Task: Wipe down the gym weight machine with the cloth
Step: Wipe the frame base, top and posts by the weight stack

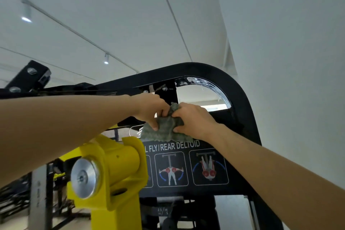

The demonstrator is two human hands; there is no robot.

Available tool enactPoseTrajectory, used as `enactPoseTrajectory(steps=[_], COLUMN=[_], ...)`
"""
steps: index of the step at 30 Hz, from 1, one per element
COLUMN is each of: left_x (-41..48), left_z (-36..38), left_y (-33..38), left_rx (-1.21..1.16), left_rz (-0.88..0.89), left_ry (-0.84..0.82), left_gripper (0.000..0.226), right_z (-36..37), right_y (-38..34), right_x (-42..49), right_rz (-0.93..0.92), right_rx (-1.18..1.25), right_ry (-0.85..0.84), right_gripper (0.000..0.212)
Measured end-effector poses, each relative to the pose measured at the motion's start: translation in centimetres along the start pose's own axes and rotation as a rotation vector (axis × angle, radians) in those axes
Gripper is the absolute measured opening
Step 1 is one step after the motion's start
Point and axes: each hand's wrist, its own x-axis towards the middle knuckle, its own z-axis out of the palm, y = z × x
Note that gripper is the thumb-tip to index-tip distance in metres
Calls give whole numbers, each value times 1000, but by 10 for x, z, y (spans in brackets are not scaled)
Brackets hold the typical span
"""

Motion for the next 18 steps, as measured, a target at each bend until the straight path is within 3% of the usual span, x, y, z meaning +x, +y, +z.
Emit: enactPoseTrajectory(steps=[7, 11, 14, 18], left_x=[1, 11, 19, 33], left_z=[5, -9, -19, -31], left_y=[4, 18, 27, 48], left_rx=[-24, -29, -61, -161], left_rz=[9, 30, 45, 67], left_ry=[30, 11, 23, 107], left_gripper=[44, 40, 36, 34], right_z=[-4, -16, -24, -33], right_y=[5, 24, 38, 65], right_x=[-8, -21, -36, -64], right_rz=[-38, -55, -91, -170], right_rx=[-20, -36, -100, -264], right_ry=[-15, -15, 38, 234], right_gripper=[29, 34, 37, 25])
